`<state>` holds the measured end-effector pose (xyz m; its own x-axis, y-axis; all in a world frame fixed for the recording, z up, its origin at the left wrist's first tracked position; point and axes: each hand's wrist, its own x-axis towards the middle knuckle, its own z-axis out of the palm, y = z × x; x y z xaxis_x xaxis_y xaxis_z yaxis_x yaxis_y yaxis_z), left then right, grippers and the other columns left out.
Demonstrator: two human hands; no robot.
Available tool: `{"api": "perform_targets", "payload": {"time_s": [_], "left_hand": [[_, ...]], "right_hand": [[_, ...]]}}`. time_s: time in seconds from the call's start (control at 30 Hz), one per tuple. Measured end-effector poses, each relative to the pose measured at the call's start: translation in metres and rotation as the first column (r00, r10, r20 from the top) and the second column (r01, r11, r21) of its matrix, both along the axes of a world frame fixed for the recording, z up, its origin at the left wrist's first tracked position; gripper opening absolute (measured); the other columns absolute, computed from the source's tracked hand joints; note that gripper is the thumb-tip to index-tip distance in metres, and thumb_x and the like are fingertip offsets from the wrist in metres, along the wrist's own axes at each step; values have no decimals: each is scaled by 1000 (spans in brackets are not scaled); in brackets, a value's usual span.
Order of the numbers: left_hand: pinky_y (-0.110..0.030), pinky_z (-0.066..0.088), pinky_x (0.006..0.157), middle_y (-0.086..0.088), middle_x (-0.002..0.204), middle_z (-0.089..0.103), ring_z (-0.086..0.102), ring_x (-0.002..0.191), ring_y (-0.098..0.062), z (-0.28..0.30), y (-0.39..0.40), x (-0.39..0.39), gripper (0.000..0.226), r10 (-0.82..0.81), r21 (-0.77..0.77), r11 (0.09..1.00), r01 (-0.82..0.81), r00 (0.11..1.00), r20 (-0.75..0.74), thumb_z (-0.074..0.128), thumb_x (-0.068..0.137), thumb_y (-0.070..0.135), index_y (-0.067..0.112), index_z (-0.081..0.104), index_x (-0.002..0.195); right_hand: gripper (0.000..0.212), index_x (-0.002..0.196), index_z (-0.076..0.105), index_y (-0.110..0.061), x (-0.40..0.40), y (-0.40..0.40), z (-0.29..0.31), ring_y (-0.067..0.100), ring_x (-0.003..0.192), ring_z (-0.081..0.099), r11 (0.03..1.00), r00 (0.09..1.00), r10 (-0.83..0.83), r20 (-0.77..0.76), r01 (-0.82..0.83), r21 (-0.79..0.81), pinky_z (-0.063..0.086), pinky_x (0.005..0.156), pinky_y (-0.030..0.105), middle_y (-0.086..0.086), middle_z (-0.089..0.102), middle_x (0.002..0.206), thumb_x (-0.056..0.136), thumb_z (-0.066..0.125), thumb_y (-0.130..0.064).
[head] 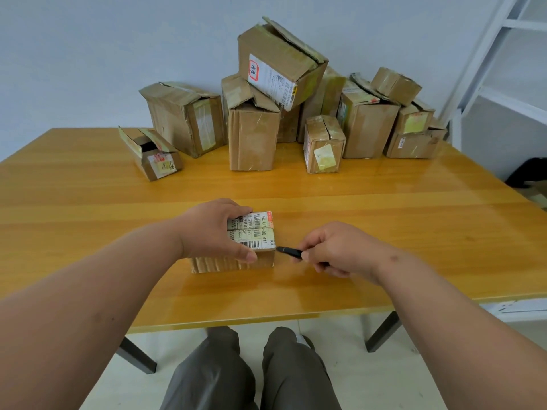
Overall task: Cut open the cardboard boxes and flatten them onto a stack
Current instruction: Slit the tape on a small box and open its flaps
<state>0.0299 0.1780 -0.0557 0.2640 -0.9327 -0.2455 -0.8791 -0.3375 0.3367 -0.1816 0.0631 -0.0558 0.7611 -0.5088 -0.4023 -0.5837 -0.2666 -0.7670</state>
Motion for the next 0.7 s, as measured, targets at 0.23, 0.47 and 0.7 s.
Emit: {"api": "perform_targets", "payload": {"time_s": [0.23, 0.47, 0.7], "left_hand": [[-34, 31, 108, 8, 153, 30, 33, 137, -19, 8, 0, -4, 112, 30, 131, 991, -31, 1000, 10, 71, 67, 71, 36, 12, 156], [-34, 33, 110, 8, 151, 37, 43, 130, -20, 20, 31, 18, 91, 219, 236, 959, -157, 939, -264, 73, 83, 42, 42, 16, 154], [-23, 56, 74, 7, 134, 44, 71, 88, -14, 17, 51, 13, 106, 258, 273, 953, -130, 819, -513, 74, 83, 5, 53, 9, 150]], "right_hand": [[13, 102, 68, -17, 29, 4, 2, 11, 58, 46, 964, 983, -109, 151, 141, -224, 36, 52, 24, -3, 56, 74, 93, 59, -19], [17, 110, 65, -24, 53, 14, -12, 6, 74, 51, 902, 994, -56, 93, 90, -422, 40, 59, 21, -10, 57, 85, 96, 59, -31], [20, 114, 63, -19, 78, 23, -15, 20, 88, 62, 856, 971, -146, 188, 219, -468, 50, 70, 34, 1, 66, 98, 97, 56, -28]]}}
